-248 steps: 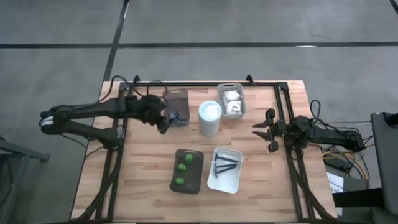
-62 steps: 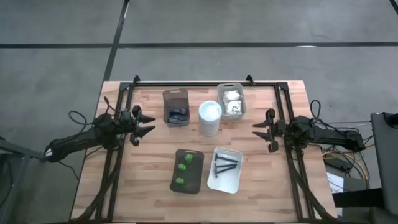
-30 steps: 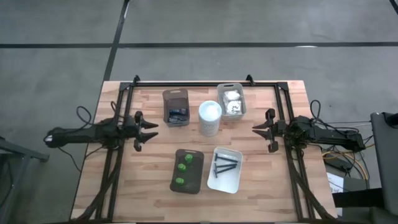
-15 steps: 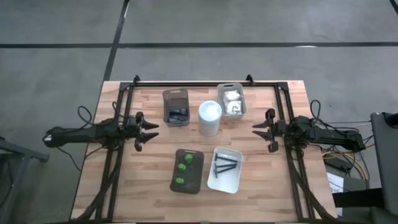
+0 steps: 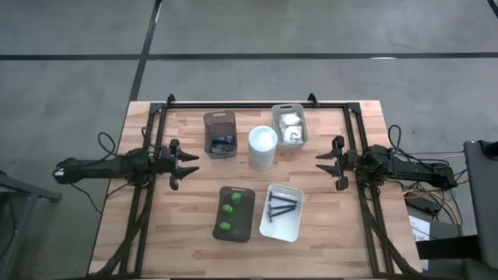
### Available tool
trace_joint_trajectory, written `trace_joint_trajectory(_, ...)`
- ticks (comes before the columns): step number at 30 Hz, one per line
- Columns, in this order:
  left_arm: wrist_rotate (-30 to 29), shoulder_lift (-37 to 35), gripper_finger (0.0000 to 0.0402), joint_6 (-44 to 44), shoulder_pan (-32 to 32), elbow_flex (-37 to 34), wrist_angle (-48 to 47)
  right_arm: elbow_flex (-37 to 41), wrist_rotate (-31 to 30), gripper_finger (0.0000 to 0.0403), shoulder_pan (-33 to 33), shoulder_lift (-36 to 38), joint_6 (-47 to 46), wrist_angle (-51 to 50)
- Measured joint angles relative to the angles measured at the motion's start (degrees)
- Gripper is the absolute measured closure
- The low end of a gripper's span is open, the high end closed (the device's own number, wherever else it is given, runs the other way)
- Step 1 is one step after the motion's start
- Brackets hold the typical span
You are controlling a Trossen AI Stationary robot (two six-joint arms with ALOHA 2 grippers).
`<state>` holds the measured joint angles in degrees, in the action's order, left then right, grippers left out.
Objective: Pick & Place Travel size toiletries
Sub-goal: Return to home position
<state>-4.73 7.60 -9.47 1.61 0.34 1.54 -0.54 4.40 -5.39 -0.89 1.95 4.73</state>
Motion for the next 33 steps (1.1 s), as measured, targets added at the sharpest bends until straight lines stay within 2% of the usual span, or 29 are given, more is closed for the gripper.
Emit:
trace_joint_trajectory(8, -0.01, 0.0, 0.0206, -0.71, 0.0, 0.0, 0.04, 0.0, -0.02, 0.0253, 0.0, 0.0, 0.04, 0.02)
trace_joint_trajectory(14, -0.04, 0.0, 0.0206, -1.11, 0.02, 0.0, 0.07, 0.0, -0.02, 0.024, 0.0, 0.0, 4.42, 0.13)
trace_joint_trajectory(21, -0.04, 0.0, 0.0206, -1.14, 0.02, 0.0, 0.09, 0.0, -0.02, 0.0225, 0.0, 0.0, -4.71, 0.13)
trace_joint_trajectory(33, -0.22, 0.0, 0.0206, -0.13, 0.02, 0.0, 0.44, 0.0, -0.01, 0.0209, -0.02, 0.0, -3.99, 0.15)
